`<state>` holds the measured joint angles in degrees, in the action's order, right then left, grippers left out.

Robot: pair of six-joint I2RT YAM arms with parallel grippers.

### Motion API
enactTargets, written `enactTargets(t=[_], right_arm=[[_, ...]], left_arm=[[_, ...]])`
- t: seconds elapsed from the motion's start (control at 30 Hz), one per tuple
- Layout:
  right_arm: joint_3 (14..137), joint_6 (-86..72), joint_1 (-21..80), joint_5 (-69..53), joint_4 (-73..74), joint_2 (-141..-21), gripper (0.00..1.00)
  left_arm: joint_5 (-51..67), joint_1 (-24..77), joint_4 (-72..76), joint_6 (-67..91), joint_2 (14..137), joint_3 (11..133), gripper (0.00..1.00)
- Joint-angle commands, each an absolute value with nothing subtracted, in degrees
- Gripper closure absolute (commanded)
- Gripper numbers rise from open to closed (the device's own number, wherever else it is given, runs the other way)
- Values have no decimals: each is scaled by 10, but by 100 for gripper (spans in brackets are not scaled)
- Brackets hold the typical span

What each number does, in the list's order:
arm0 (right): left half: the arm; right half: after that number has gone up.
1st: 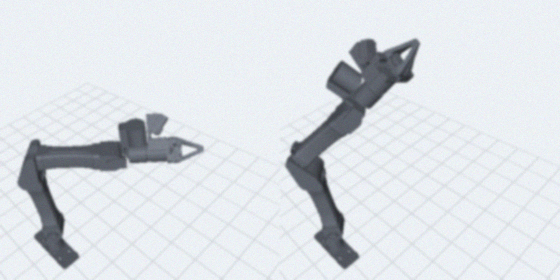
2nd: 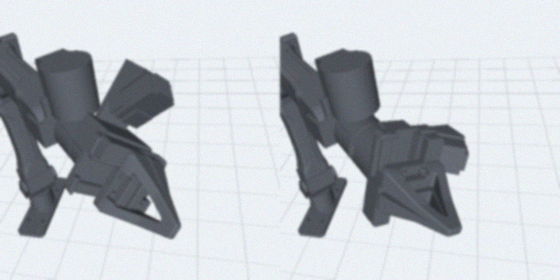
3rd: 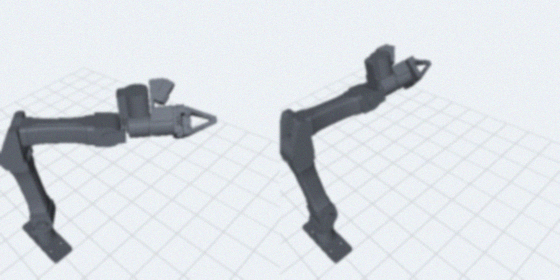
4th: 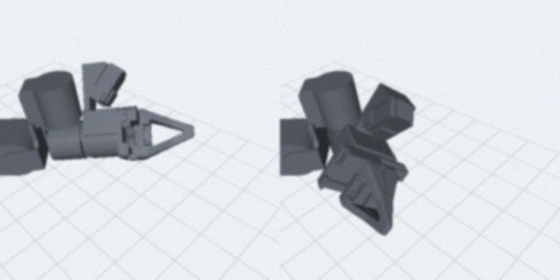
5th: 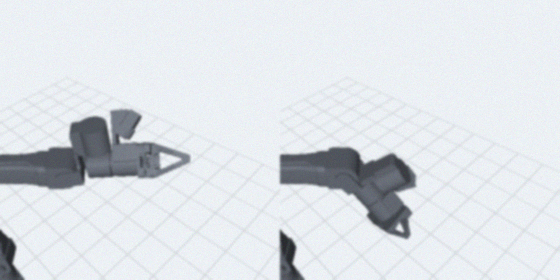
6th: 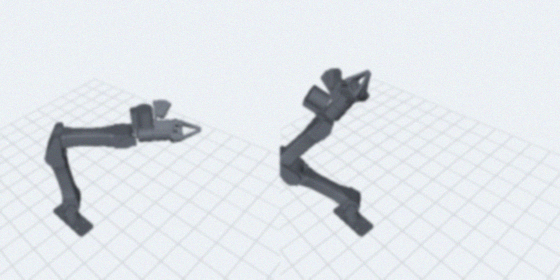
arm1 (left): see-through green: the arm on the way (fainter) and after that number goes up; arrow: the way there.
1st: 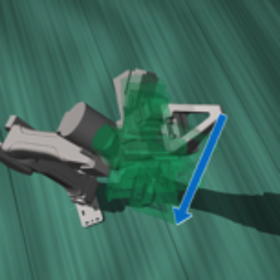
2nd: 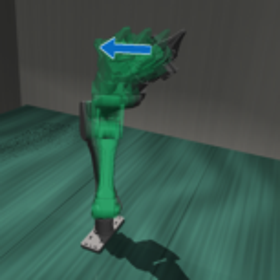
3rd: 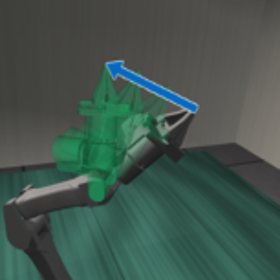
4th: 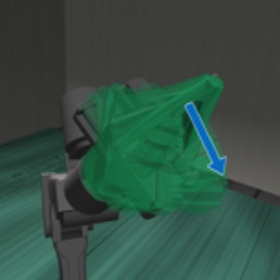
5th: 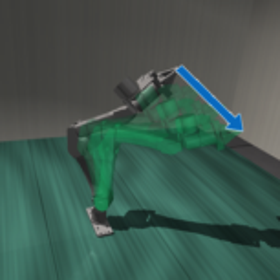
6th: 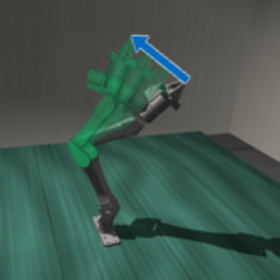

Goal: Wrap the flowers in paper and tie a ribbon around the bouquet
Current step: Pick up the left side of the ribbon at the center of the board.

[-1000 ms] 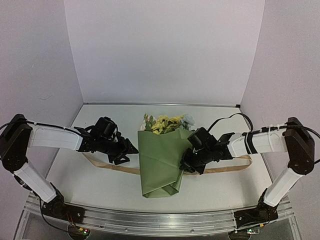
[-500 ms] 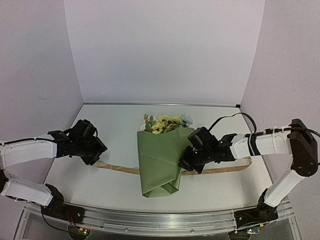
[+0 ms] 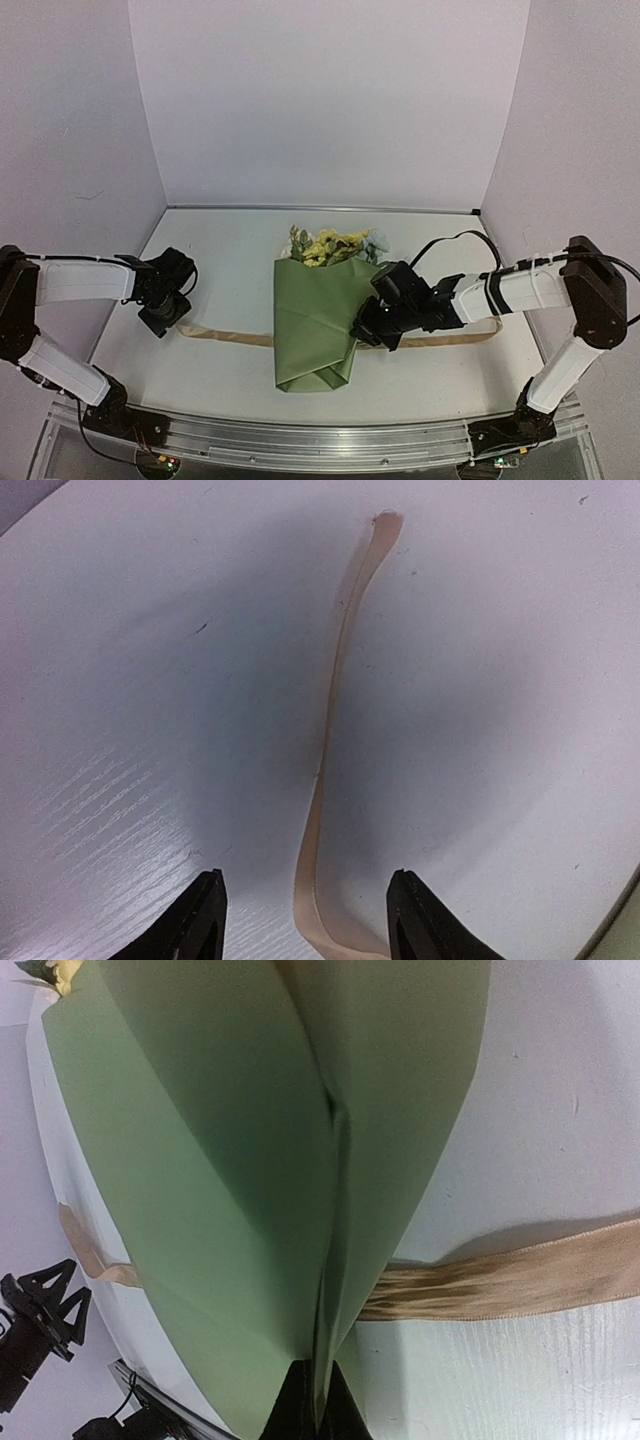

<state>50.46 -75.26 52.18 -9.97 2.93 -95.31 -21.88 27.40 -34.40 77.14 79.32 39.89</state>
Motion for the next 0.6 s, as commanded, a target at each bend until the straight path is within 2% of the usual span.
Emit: enactTargets(t=[0.0,0.07,0.17,0.23,0.33,0.57], right_arm=[[499,-755,526,-107,2,-962,100],[500,-752,526,-114,-10,-963,100],[499,-748,527,-124,-11,-961,100],[496,-748,528,-133,-12,-956,100],[491,-755,532,-136,-15,-938,100],[478,-775,548,-119,-12,-895,100]], left_arm=[[-244,264,-334,782,824,424,44],[-242,258,-328,779,844,430,48],[-244,255,-322,776,862,439,63],[-246,254,-320,775,869,443,79],[-243,253,-314,775,874,445,97],[-234,253,-304,781,872,437,100]])
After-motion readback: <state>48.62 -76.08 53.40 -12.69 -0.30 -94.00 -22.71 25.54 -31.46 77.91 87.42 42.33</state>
